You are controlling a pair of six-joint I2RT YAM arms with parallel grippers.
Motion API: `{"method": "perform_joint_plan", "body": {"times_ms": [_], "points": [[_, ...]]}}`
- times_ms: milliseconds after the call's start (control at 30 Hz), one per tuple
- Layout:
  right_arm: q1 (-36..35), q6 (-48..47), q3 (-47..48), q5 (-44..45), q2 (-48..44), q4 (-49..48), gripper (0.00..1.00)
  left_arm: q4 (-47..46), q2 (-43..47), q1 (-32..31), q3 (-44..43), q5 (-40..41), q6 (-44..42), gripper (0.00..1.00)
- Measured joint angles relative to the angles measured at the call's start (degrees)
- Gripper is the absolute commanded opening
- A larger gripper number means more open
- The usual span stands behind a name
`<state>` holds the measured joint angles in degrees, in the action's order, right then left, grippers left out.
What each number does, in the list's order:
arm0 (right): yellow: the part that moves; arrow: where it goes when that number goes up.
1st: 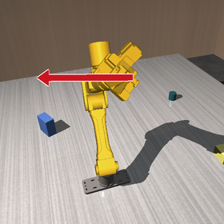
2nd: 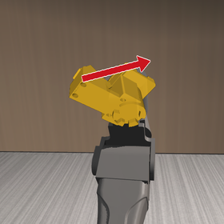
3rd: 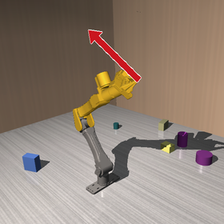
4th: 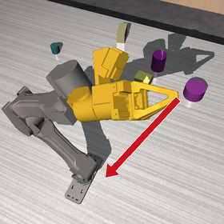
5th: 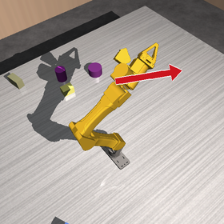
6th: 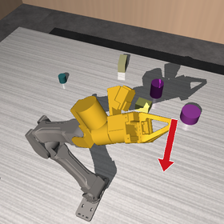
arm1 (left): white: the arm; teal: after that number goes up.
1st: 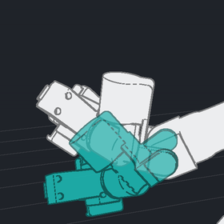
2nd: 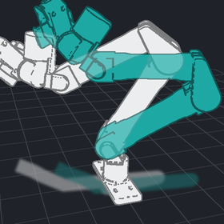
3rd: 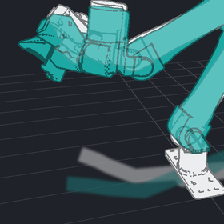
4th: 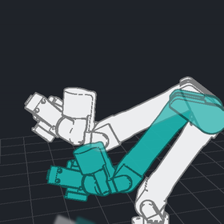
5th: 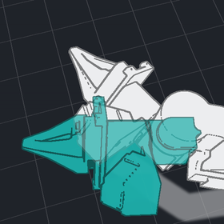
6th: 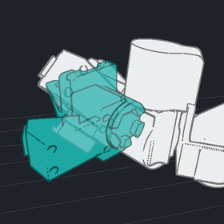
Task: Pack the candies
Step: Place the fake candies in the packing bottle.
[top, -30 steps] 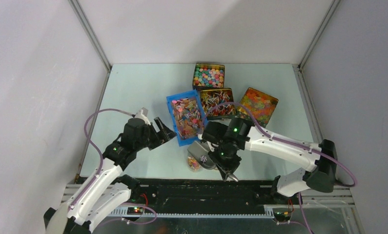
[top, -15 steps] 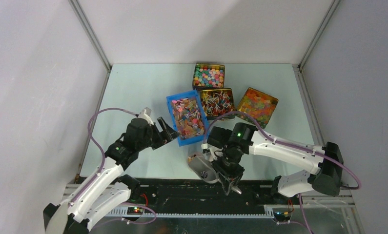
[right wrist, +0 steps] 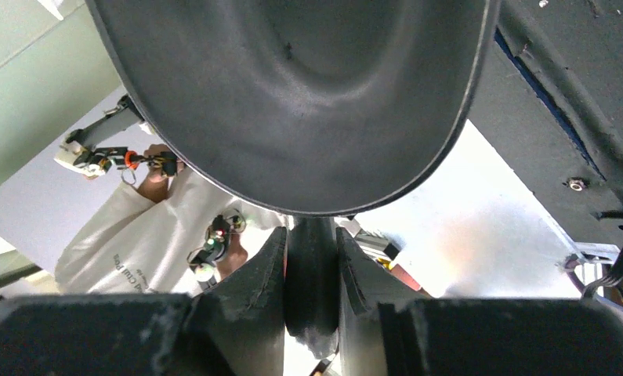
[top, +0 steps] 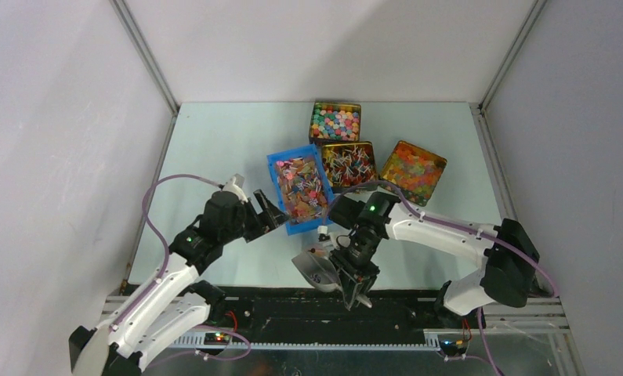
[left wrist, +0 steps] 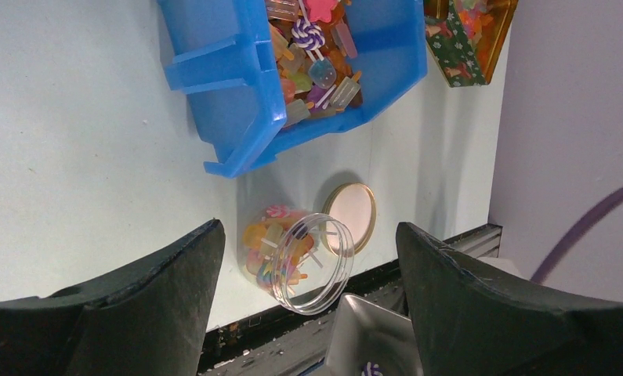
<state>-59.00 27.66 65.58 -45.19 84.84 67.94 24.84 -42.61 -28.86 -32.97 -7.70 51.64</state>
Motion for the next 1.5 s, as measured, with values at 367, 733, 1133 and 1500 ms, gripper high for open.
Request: {"method": "perform_joint_plan", "body": {"times_ms": [367, 733, 1133, 1500], "points": [[2.3, -0.2, -4.0, -4.4, 1.7, -1.5, 0.0, 0.1, 0.0, -0.1, 0.0, 0.0, 0.0, 0.86], [5.6, -1.8, -5.6, -7.3, 2.7, -0.9, 0.0, 0.7, -0.3, -0.5, 0.0, 0.0, -0.1, 0.86], [8.5, -2.6, -5.8, -11.7, 3.6, 0.5, 0.0, 3.2, -1.9, -1.4, 0.0, 0.0, -0.6, 0.86], [8.6, -0.6, -5.9, -14.3, 3.7, 0.8, 0.0, 3.1, -1.5, -2.4, 0.6, 0.0, -0.6, 0.86]]}}
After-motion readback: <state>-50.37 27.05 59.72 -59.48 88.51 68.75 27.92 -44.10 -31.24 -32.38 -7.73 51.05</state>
